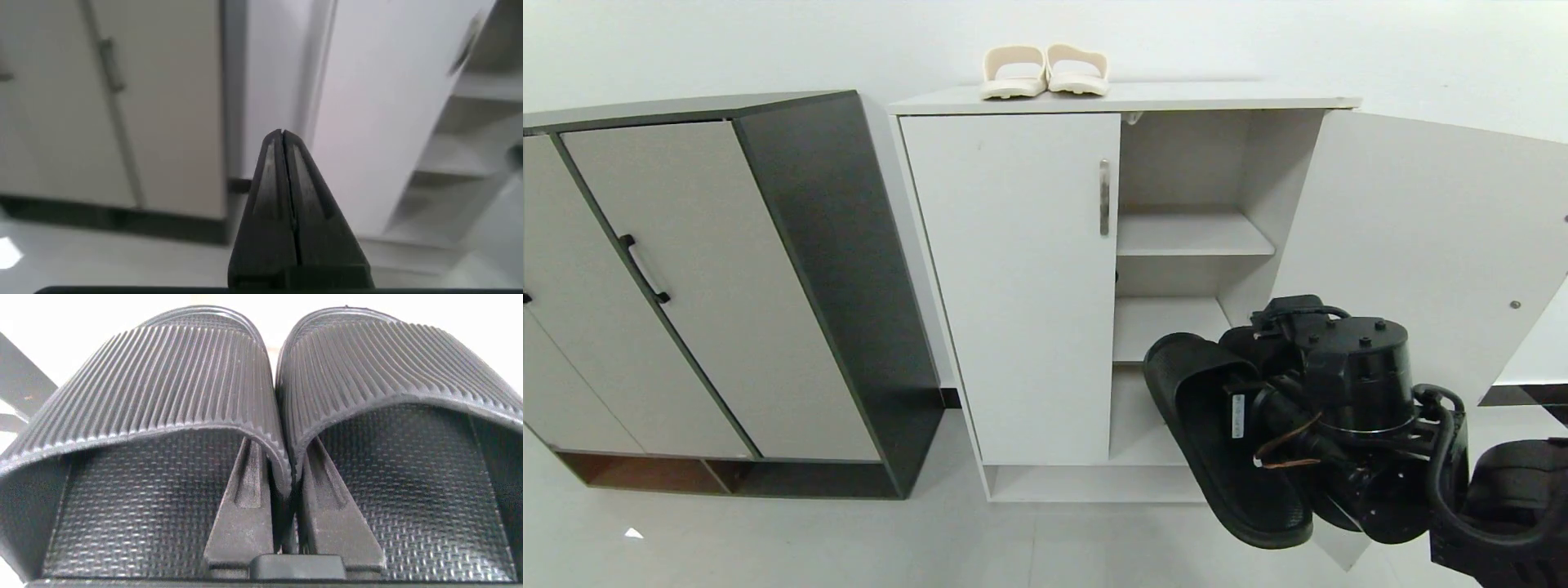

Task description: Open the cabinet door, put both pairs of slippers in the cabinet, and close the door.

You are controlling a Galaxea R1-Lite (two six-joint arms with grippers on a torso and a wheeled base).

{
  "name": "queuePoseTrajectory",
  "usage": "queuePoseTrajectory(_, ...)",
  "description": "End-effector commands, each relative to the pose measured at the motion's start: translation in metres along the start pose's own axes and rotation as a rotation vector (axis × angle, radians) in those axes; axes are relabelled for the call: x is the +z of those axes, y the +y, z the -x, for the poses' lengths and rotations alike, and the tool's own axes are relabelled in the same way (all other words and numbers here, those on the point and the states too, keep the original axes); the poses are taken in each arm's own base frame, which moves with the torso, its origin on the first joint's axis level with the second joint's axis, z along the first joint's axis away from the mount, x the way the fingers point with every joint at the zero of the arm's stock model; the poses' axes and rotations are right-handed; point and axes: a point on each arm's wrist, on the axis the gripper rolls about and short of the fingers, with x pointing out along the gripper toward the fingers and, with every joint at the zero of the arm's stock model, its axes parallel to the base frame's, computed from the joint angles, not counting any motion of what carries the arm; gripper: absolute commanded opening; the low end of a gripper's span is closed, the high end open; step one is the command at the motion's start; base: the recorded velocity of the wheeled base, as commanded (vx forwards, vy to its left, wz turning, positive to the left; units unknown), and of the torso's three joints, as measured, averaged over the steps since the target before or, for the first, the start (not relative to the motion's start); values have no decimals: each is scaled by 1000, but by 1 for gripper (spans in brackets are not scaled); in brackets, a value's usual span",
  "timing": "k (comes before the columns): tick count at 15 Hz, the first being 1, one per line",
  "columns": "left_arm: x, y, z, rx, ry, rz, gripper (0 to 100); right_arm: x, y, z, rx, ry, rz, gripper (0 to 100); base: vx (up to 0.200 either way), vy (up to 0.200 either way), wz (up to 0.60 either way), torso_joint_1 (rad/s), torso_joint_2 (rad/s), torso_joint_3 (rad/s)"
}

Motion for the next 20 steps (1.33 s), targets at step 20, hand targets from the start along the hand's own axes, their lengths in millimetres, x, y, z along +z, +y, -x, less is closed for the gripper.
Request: queuePoseTrajectory(20, -110, -7, 17, -150, 23, 7, 0, -13, 41, -31, -23, -13, -24, 0, 0, -70, 0, 1, 1, 1)
